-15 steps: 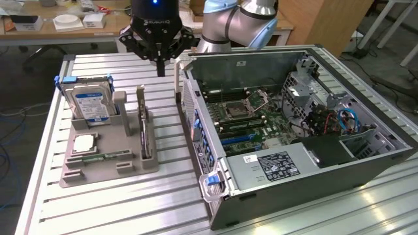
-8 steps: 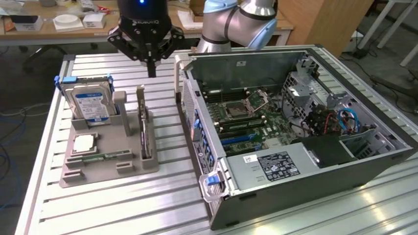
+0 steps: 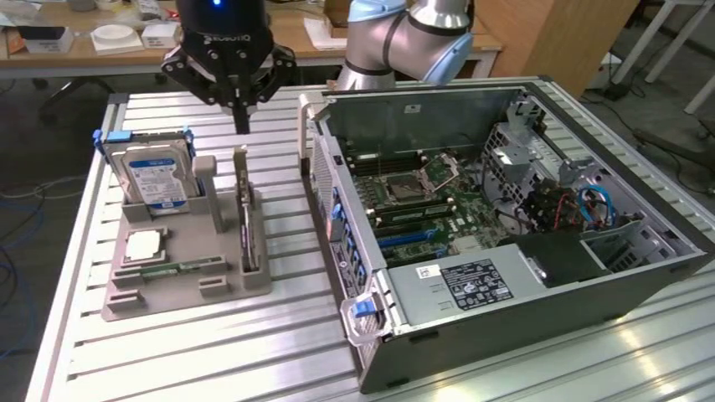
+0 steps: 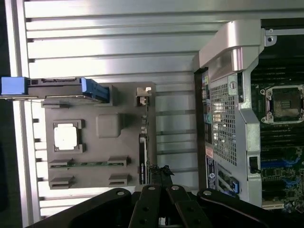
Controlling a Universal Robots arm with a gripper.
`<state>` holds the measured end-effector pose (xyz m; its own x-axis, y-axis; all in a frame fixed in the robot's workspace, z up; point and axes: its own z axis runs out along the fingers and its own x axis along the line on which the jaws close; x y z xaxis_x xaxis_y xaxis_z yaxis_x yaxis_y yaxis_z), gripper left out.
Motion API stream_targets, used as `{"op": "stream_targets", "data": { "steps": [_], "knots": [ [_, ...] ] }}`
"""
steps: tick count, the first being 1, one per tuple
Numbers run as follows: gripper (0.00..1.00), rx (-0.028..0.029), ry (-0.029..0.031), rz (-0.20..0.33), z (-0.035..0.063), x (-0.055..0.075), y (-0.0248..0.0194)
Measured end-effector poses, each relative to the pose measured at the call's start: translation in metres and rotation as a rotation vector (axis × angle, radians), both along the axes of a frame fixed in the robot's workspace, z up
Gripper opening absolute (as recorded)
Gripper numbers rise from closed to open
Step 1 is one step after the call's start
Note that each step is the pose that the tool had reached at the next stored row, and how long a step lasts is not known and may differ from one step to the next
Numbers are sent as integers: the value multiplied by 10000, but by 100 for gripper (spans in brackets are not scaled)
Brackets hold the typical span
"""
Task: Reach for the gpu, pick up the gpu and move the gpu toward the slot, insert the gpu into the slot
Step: 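Reach for the gpu, then pick up the gpu and move the gpu toward the slot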
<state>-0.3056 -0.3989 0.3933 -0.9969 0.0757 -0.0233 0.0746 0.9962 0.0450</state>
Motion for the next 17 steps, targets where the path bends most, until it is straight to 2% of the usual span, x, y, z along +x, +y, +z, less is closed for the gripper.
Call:
{"op": "stream_targets", "data": {
  "steps": [12,17],
  "knots": [
    [10,0,0,-3,0,-251,0],
    [10,0,0,-3,0,-268,0]
  ]
}}
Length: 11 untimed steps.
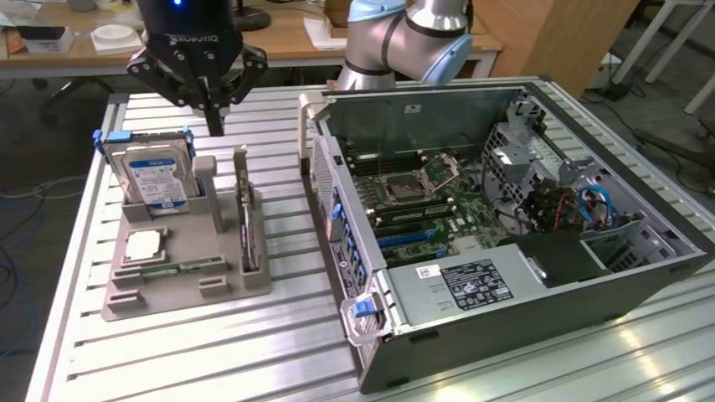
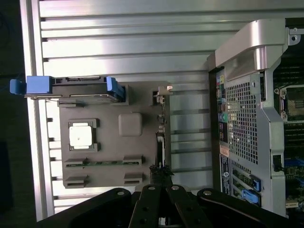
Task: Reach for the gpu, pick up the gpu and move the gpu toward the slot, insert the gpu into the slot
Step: 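Pick up the gpu and move the gpu toward the slot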
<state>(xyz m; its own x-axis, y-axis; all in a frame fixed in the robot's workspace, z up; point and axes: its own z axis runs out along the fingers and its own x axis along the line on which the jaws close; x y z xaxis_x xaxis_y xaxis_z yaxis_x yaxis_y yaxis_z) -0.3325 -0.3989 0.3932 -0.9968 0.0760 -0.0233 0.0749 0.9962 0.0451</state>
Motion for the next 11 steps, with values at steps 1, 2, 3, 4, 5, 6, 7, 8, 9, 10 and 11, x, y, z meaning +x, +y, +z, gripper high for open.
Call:
{"op": "stream_targets", "data": {
  "steps": [1,2,3,4,5,6,7,8,9,10,11],
  "knots": [
    [10,0,0,0,0,0,0],
    [10,0,0,0,0,0,0],
    [10,0,0,0,0,0,0],
    [10,0,0,0,0,0,0],
    [10,0,1,-1,0,0,0],
    [11,0,1,-1,0,0,0],
    [16,0,0,0,0,0,0],
    [23,0,0,0,0,0,0],
    [23,0,0,0,0,0,0],
    [29,0,0,0,0,0,0],
    [35,0,1,0,0,0,0]
  ]
}}
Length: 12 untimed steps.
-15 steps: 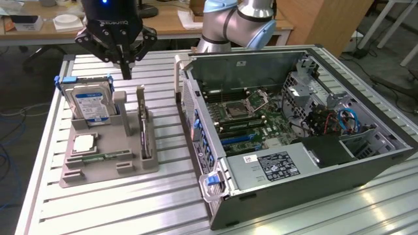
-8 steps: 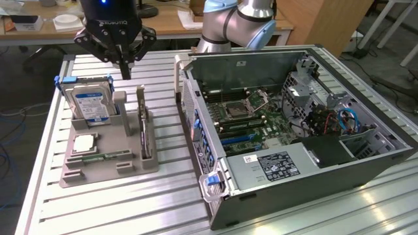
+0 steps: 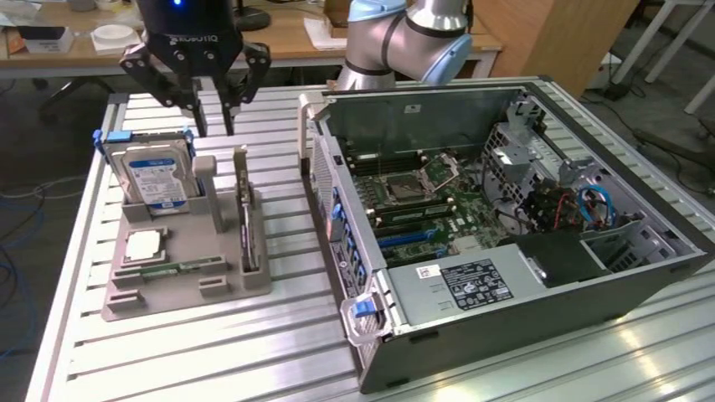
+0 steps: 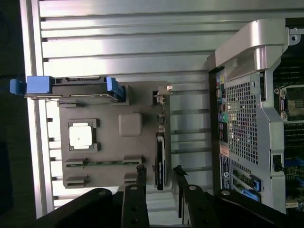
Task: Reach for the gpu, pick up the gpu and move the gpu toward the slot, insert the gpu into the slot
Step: 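Pick up the gpu and move the gpu toward the slot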
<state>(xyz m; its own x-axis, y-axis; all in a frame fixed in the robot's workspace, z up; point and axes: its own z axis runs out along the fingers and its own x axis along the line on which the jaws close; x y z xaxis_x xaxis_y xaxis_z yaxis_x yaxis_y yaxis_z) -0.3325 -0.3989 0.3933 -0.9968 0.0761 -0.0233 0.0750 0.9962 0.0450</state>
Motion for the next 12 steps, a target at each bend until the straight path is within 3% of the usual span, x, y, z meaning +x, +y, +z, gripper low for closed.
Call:
{"op": "stream_targets", "data": {
  "steps": [1,3,8,12],
  "knots": [
    [35,0,1,12,-1,0,0],
    [47,-5,6,292,-9,0,0],
    [47,-20,22,920,-80,1,0],
    [47,-20,21,1133,-154,2,0]
  ]
}}
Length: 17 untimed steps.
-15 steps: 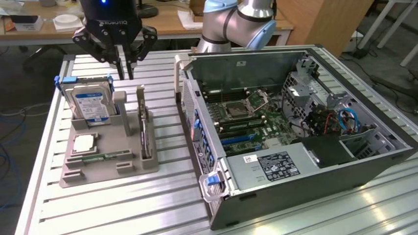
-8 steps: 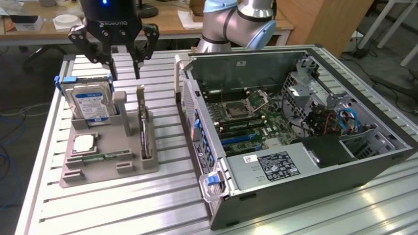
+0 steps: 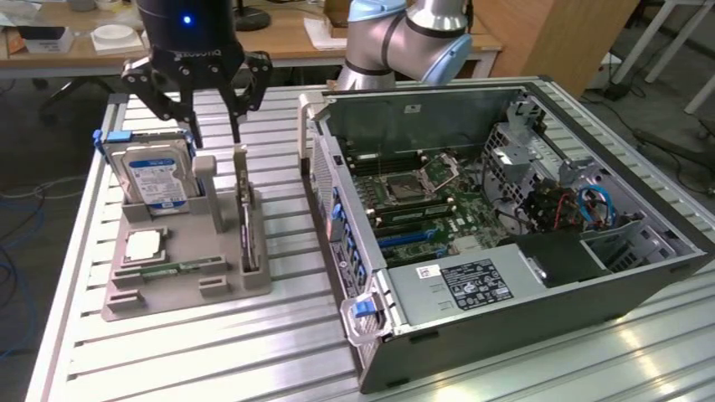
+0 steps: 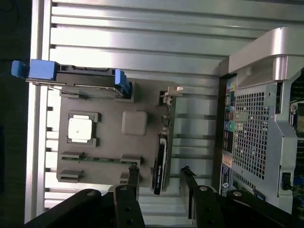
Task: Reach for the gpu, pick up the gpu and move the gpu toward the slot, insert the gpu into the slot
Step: 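Pick up the gpu and move the gpu toward the slot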
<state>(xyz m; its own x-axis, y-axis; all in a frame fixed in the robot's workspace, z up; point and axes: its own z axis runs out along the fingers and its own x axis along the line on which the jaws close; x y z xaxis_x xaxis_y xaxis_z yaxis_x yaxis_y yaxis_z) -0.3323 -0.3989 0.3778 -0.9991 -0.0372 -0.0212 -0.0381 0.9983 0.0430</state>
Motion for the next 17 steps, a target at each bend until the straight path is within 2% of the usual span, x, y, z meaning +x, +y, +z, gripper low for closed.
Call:
{"op": "stream_targets", "data": {
  "steps": [3,5,7,8,17],
  "knots": [
    [47,-20,0,56,-49,0,-2],
    [47,-76,1,72,-71,1,-6],
    [47,-162,3,95,-89,0,-7],
    [47,-175,3,97,-106,1,-8],
    [47,-183,3,95,-268,1,-7]
  ]
}}
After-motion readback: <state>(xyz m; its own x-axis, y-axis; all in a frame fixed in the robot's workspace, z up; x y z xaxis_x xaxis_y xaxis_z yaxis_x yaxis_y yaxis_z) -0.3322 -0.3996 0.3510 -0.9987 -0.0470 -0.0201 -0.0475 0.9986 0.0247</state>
